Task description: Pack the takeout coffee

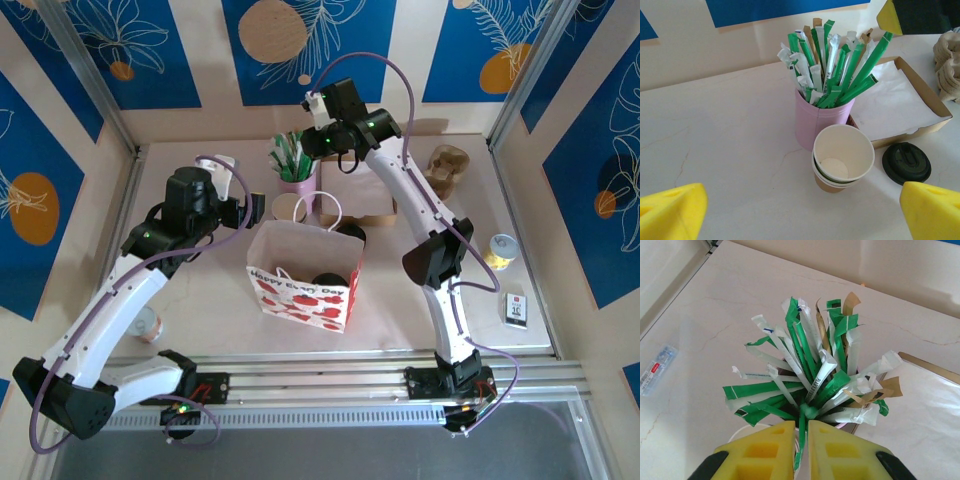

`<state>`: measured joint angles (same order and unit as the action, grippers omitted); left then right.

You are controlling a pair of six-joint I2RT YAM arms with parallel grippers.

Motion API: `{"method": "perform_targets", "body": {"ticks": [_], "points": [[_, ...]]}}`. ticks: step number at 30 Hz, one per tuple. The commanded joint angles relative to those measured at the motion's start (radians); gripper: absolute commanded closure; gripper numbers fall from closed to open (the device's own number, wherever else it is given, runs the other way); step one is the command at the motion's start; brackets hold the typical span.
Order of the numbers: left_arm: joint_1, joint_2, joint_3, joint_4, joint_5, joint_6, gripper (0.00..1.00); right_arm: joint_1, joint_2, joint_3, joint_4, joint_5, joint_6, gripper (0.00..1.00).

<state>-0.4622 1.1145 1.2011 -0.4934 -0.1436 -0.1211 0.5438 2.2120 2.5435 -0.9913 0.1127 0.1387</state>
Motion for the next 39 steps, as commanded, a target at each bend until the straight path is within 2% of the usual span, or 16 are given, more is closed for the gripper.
{"method": "perform_targets", "body": {"ticks": [1, 6, 12, 14, 17, 21, 25, 29, 32, 39], "points": [[0.007, -0.012, -0.01, 0.019, -0.007, 0.017, 0.02, 0.001, -0.026, -0.008, 0.008, -0.041, -0.001, 0.89], [0.007, -0.013, -0.012, 0.019, -0.007, 0.018, 0.02, 0.001, -0.021, -0.011, 0.008, -0.044, 0.001, 0.92], [0.007, -0.018, -0.017, 0.021, -0.005, 0.021, 0.02, -0.007, -0.051, -0.078, 0.0, 0.03, 0.021, 0.76], [0.007, -0.019, -0.018, 0.022, -0.004, 0.021, 0.01, -0.021, -0.063, -0.117, 0.005, 0.045, 0.048, 0.75], [0.007, -0.015, -0.018, 0.022, 0.001, 0.021, 0.01, -0.041, -0.091, -0.191, 0.036, 0.033, 0.074, 0.71], [0.007, -0.012, -0.015, 0.02, 0.002, 0.021, 0.01, -0.045, -0.128, -0.254, 0.094, 0.025, 0.069, 0.59], [0.007, -0.013, -0.017, 0.021, -0.002, 0.024, 0.02, -0.047, -0.17, -0.307, 0.144, 0.019, 0.049, 0.54], [0.007, -0.01, -0.018, 0.023, 0.001, 0.025, 0.02, -0.064, -0.21, -0.38, 0.229, 0.0, 0.072, 0.52], [0.007, -0.005, -0.015, 0.023, 0.004, 0.023, 0.02, -0.076, -0.18, -0.343, 0.212, -0.047, 0.085, 0.53], [0.006, -0.01, -0.018, 0.023, -0.002, 0.028, 0.02, -0.08, -0.104, -0.257, 0.158, -0.037, 0.087, 0.53]]}}
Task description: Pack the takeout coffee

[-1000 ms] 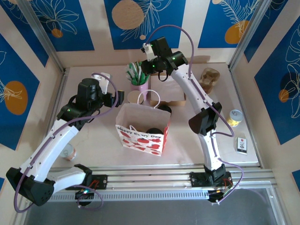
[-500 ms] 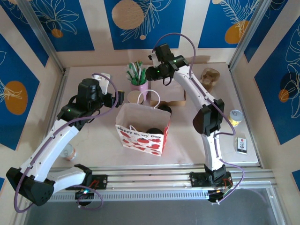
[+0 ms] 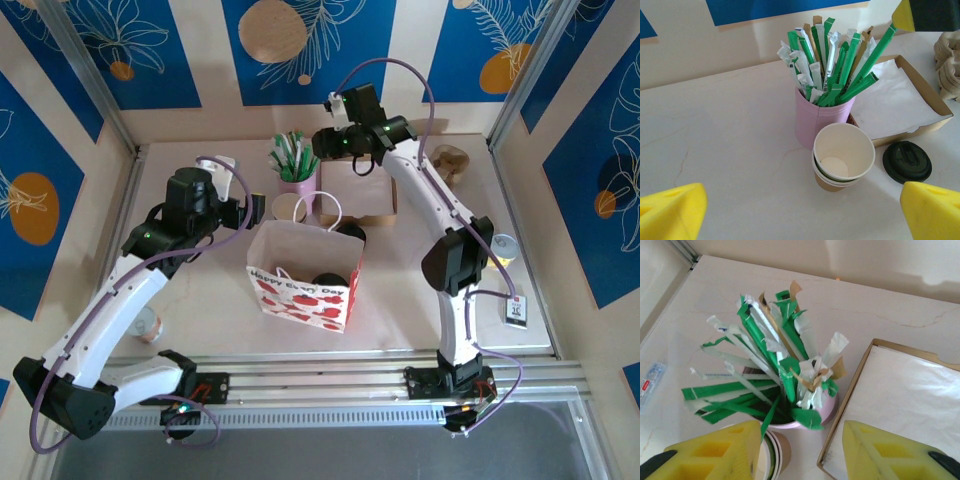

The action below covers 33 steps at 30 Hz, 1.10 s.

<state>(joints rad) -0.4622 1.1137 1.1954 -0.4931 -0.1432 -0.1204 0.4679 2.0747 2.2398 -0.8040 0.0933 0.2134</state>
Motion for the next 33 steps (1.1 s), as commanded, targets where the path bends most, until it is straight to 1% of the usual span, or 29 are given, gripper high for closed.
{"method": "perform_targets", "body": {"ticks": [1, 5, 10, 16, 18, 21, 28, 33], "points": [[0.007, -0.009, -0.013, 0.024, -0.002, 0.027, 0.02, -0.006, 0.042, 0.056, -0.036, -0.016, 0.014, 0.54], [0.007, -0.006, -0.012, 0.025, 0.001, 0.027, 0.02, -0.004, 0.066, 0.076, -0.046, -0.039, 0.018, 0.56], [0.007, -0.008, -0.012, 0.024, 0.001, 0.028, 0.02, 0.003, 0.09, 0.092, -0.06, -0.033, 0.02, 0.61], [0.007, -0.007, -0.013, 0.024, -0.001, 0.028, 0.01, 0.006, 0.099, 0.109, -0.062, -0.029, 0.022, 0.74], [0.007, -0.006, -0.013, 0.024, -0.001, 0.028, 0.02, 0.006, 0.101, 0.12, -0.067, -0.026, 0.018, 0.81], [0.008, -0.008, -0.015, 0.025, -0.002, 0.03, 0.01, 0.009, 0.102, 0.143, -0.087, -0.011, 0.007, 0.87], [0.008, -0.006, -0.02, 0.029, -0.001, 0.03, 0.01, 0.038, 0.057, 0.176, -0.14, 0.065, -0.045, 1.0], [0.008, -0.011, -0.025, 0.03, -0.002, 0.029, 0.01, 0.038, -0.026, 0.168, -0.173, 0.088, -0.034, 1.0]]}}
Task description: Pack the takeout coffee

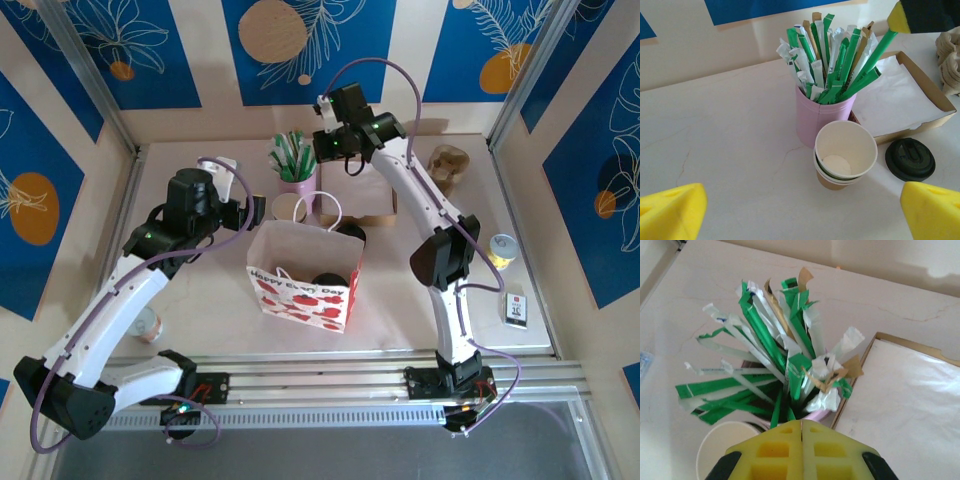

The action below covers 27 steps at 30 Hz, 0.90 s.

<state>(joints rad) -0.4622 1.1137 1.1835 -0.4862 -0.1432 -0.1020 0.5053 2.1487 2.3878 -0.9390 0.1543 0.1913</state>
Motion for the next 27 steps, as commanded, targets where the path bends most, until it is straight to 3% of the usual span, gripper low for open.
{"method": "perform_targets", "body": {"ticks": [1, 9, 15, 20, 27], "points": [[0.008, -0.012, -0.014, 0.024, -0.002, 0.01, 0.01, 0.002, -0.13, 0.006, -0.036, 0.028, -0.012, 1.0], [0.009, -0.015, -0.03, 0.035, -0.006, 0.006, 0.01, 0.017, -0.398, -0.115, -0.014, 0.017, 0.006, 1.0], [0.01, -0.041, -0.054, 0.06, -0.037, -0.005, 0.01, 0.06, -0.688, -0.299, 0.011, 0.031, 0.011, 1.0], [0.011, -0.062, -0.071, 0.08, -0.064, -0.018, 0.01, 0.081, -0.915, -0.438, 0.032, -0.039, 0.047, 1.0], [0.013, -0.096, -0.098, 0.102, -0.116, -0.021, 0.01, 0.185, -1.135, -0.593, 0.009, -0.102, 0.091, 1.0]]}}
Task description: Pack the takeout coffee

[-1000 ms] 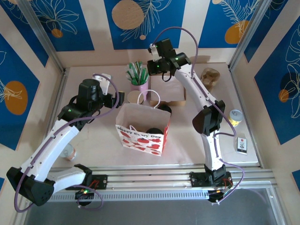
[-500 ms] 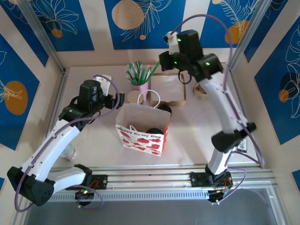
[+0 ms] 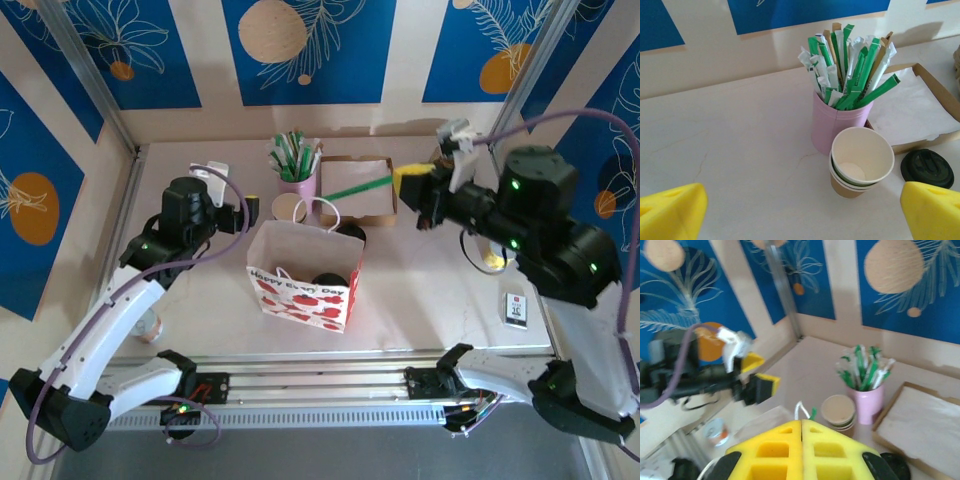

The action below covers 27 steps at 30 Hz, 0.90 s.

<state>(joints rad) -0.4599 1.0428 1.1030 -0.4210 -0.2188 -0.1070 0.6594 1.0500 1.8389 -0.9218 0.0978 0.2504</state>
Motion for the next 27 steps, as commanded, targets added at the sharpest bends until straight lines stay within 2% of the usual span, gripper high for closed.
{"method": "perform_targets", "body": {"ticks": [1, 5, 8, 15, 19, 25, 27], "points": [[0.01, -0.03, -0.024, 0.041, -0.044, -0.016, 0.01, 0.05, -0.059, -0.067, -0.017, -0.051, 0.032, 1.0], [0.01, -0.038, -0.035, 0.051, -0.048, -0.02, 0.01, 0.127, -0.121, -0.147, -0.045, -0.052, 0.037, 1.0], [0.01, -0.033, -0.034, 0.049, -0.047, -0.021, 0.01, 0.193, -0.167, -0.194, -0.037, 0.057, 0.054, 1.0], [0.01, -0.027, -0.04, 0.051, -0.049, -0.019, 0.02, 0.295, -0.227, -0.269, 0.041, 0.098, 0.039, 1.0], [0.01, -0.025, -0.038, 0.05, -0.047, -0.016, 0.02, 0.329, -0.153, -0.262, -0.025, 0.113, 0.027, 1.0], [0.01, -0.03, -0.044, 0.05, -0.045, -0.014, 0.02, 0.499, -0.028, -0.338, 0.011, 0.377, 0.011, 1.0], [0.01, -0.029, -0.045, 0.051, -0.04, -0.014, 0.02, 0.522, 0.014, -0.344, 0.035, 0.421, -0.008, 1.0]]}}
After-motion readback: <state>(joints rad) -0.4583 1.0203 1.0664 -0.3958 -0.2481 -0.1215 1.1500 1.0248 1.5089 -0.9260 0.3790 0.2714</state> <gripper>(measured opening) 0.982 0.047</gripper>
